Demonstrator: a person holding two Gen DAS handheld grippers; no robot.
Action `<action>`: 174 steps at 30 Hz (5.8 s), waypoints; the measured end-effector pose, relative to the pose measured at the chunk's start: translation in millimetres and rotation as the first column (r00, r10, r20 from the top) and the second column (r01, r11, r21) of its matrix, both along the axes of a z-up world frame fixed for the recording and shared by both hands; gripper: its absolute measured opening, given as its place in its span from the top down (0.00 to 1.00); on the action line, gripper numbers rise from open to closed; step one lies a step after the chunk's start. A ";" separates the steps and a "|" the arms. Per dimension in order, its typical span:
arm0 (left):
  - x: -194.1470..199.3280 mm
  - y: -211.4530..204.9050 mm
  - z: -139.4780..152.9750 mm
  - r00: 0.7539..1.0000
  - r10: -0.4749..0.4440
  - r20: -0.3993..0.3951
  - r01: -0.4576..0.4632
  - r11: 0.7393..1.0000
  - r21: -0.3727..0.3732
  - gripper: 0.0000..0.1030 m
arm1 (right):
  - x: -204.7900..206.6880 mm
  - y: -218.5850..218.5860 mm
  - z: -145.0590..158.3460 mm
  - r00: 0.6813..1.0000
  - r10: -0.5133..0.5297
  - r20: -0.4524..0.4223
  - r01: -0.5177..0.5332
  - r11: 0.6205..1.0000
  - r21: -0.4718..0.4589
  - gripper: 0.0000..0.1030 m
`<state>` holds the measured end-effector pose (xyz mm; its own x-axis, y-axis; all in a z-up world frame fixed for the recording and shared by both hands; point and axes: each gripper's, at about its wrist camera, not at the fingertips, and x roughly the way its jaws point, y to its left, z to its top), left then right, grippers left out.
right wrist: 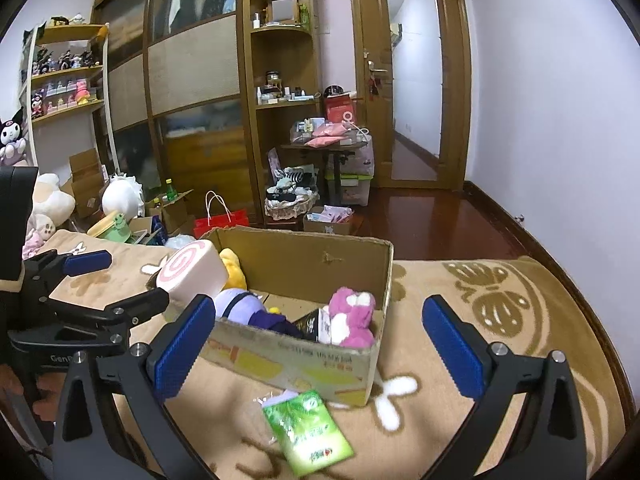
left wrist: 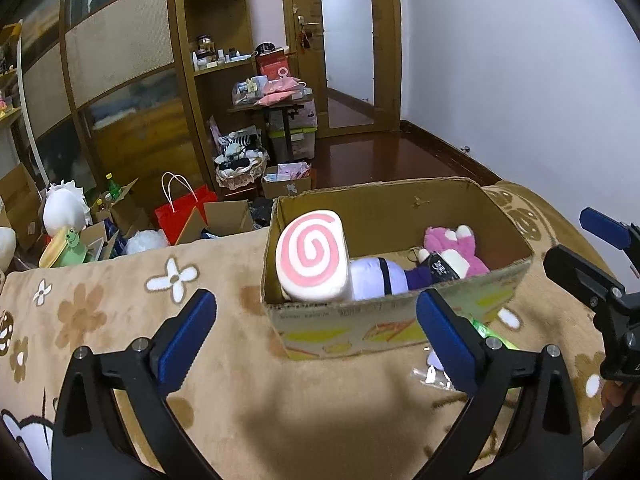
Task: Organize soft objects
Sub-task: 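Withdraw both tools from the box toward the green tissue pack and plastic bag, then grasp the clear plastic bag with the left tool while the right tool grasps the green tissue pack, then carry the plastic bag over the box with the left tool and release it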
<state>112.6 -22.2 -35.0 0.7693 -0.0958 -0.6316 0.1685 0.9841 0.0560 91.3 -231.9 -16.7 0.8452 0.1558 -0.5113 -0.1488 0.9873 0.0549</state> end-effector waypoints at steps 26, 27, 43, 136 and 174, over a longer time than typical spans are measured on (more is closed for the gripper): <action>-17.2 -29.2 -33.1 0.981 -0.122 -0.148 0.128 0.991 0.028 0.03 | -27.9 -7.8 -22.1 0.993 -0.013 -0.118 0.017 0.999 0.031 0.00; -16.0 -31.5 -36.7 0.980 -0.132 -0.152 0.138 0.990 0.033 0.03 | -25.9 -8.7 -26.3 0.991 -0.014 -0.131 0.018 0.999 0.033 0.00; 8.3 -57.9 -86.6 0.937 -0.250 -0.246 0.264 0.964 0.027 0.03 | 10.5 -20.5 -76.8 0.948 0.031 -0.317 -0.001 0.995 0.095 0.05; -53.4 -65.8 -10.3 0.995 -0.080 0.063 0.077 0.996 0.050 0.46 | -23.0 -33.8 -14.0 0.984 -0.047 -0.174 0.069 0.989 0.128 0.36; 40.7 -54.9 14.4 0.989 -0.075 0.128 0.076 0.997 0.002 0.43 | 26.6 -16.4 10.9 0.997 0.045 -0.068 -0.041 0.998 0.056 0.68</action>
<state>153.4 -77.0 -20.6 0.8343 -0.1587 -0.5279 0.2341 0.9690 0.0788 117.9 -248.3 -5.8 0.8002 0.2203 -0.5578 -0.1848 0.9754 0.1202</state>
